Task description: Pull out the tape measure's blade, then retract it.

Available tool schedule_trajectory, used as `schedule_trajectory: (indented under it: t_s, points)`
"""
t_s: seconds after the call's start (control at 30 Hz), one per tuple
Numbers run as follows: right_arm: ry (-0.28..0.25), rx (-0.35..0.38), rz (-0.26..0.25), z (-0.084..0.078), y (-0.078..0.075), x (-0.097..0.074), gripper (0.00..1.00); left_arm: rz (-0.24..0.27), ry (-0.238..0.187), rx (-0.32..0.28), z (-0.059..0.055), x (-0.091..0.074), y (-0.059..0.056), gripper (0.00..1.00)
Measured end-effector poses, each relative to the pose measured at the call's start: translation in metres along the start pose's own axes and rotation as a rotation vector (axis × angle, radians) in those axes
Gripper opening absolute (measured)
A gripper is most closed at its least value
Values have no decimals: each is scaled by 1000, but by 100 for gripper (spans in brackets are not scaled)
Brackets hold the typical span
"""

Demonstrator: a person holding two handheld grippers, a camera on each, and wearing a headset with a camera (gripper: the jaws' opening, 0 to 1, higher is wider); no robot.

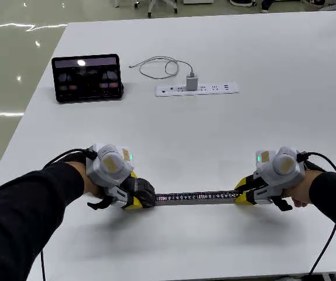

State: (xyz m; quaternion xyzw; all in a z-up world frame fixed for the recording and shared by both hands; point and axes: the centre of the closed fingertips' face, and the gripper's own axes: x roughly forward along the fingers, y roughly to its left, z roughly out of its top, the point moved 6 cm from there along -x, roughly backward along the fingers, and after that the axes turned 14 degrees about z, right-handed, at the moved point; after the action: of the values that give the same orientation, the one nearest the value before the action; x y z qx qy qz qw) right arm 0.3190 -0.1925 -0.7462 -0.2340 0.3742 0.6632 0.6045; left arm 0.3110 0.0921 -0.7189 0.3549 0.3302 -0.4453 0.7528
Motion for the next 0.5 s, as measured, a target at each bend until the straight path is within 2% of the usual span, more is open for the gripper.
schedule_trajectory:
  t_s: [0.5]
  points:
    - [2,13,-6,-10,3,-10,10,-1,0,4,0,0,-1,34]
